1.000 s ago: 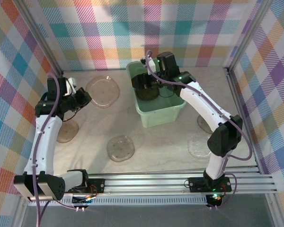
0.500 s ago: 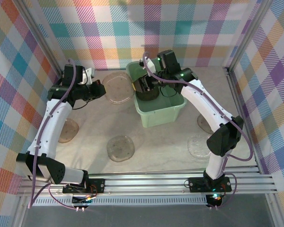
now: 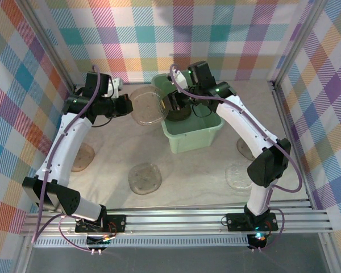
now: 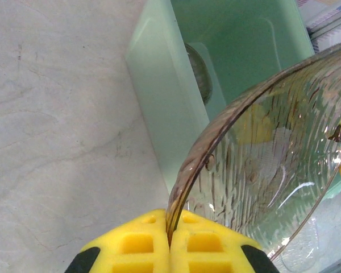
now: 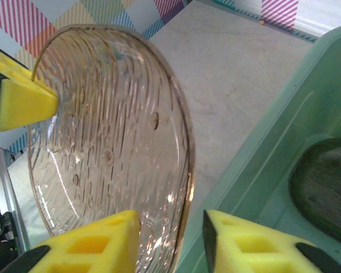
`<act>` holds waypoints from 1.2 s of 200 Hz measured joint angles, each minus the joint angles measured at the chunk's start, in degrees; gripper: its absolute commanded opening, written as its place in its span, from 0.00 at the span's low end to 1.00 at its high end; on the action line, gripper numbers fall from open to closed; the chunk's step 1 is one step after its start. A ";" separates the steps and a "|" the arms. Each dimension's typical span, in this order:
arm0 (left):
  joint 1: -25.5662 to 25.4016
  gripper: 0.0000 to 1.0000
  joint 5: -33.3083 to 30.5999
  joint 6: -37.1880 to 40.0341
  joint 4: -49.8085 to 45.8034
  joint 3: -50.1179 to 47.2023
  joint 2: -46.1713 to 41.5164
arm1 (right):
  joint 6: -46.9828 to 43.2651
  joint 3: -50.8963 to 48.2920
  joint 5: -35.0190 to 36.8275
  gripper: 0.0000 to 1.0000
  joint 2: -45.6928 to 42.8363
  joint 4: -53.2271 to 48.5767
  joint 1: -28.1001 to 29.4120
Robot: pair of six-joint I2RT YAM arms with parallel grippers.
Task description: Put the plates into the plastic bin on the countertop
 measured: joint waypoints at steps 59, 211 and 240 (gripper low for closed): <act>-1.66 0.00 -1.49 1.07 -1.38 1.64 0.50 | 0.37 0.00 1.57 0.20 0.13 -0.02 -0.04; -2.69 0.21 -4.24 1.79 -1.97 2.38 1.36 | 2.58 0.00 2.82 0.00 1.68 0.44 -0.04; -2.75 0.53 -6.08 1.25 -1.53 3.50 1.38 | 3.21 -0.22 3.43 0.00 1.66 0.94 -0.22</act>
